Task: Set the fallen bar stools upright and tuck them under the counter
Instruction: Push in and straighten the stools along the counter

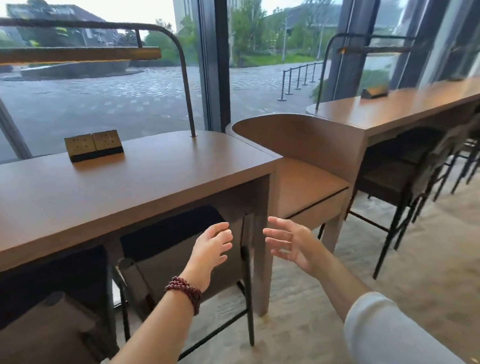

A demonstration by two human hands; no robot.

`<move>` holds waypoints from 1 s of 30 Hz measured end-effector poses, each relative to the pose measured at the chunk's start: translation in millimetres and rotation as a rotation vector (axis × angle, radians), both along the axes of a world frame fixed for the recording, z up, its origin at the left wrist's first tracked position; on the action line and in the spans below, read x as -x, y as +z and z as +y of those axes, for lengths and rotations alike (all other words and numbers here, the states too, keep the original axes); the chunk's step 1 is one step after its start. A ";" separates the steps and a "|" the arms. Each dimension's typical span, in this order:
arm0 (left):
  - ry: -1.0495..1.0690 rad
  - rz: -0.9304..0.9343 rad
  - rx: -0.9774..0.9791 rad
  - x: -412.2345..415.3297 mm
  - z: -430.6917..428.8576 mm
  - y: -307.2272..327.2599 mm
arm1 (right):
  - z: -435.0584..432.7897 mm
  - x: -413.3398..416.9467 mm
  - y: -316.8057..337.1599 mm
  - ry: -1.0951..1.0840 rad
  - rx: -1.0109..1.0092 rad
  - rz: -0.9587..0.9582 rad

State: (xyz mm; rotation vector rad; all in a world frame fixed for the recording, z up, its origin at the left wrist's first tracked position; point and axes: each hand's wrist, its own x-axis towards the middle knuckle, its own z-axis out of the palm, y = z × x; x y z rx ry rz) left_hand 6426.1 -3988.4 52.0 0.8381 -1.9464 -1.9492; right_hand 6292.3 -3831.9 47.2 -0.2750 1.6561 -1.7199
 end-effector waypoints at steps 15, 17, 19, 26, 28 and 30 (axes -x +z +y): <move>-0.395 0.124 -0.114 133.2 196.5 16.7 | 250.8 59.2 8.4 -0.552 0.142 -0.002; -0.406 0.126 -0.121 160.5 226.8 15.2 | 286.6 77.9 7.7 -0.588 0.140 0.019; -0.421 0.121 -0.137 185.3 257.2 14.0 | 321.5 98.1 6.6 -0.604 0.137 0.031; -0.447 0.126 -0.187 277.7 363.2 19.1 | 431.1 177.8 21.6 -0.639 0.123 0.059; -0.443 0.128 -0.190 306.5 389.9 18.8 | 456.0 203.2 24.4 -0.638 0.115 0.065; -0.442 0.118 -0.195 331.0 411.5 18.3 | 475.0 226.0 25.4 -0.645 0.111 0.060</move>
